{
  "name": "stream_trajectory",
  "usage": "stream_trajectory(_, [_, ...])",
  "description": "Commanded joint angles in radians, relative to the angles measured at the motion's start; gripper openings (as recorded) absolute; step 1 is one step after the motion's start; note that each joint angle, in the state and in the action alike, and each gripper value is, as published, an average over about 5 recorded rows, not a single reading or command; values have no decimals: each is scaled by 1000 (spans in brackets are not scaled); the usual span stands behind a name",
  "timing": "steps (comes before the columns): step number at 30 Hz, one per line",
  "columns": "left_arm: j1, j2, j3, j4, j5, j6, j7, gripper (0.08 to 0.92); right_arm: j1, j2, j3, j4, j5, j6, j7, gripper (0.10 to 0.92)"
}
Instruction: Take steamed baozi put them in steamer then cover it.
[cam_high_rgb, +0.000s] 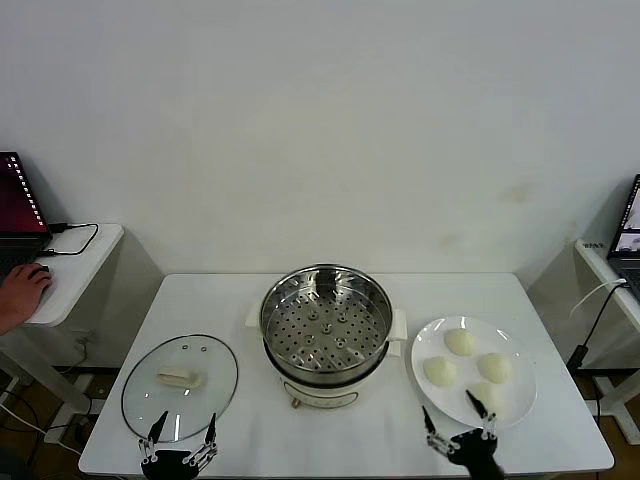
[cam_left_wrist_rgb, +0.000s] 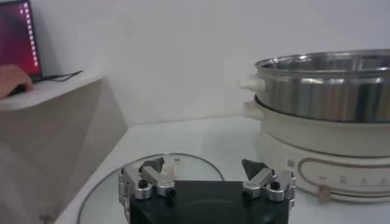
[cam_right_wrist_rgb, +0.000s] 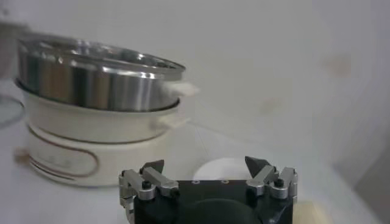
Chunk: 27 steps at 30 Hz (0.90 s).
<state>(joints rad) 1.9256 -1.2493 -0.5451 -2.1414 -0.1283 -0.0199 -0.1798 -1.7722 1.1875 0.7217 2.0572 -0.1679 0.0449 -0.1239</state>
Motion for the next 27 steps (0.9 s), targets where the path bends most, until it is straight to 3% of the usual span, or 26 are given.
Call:
stream_trajectory(1, [-16, 19, -5, -14, 79, 62, 8, 823, 136, -265, 169, -48, -287, -82, -145, 823])
stream_trajectory(7, [-27, 23, -9, -16, 85, 73, 5, 823, 261, -477, 165, -166, -343, -80, -323, 823])
stream_trajectory(15, [-31, 19, -9, -24, 86, 82, -4, 823, 575, -761, -85, -379, -259, -70, -589, 823])
stream_trajectory(20, [-28, 17, -18, -28, 88, 77, -8, 823, 851, -837, -379, -481, -130, -93, -701, 823])
stream_trajectory(27, [-26, 15, -31, -29, 93, 69, -10, 823, 1288, -823, -881, -588, 0, -113, -790, 823])
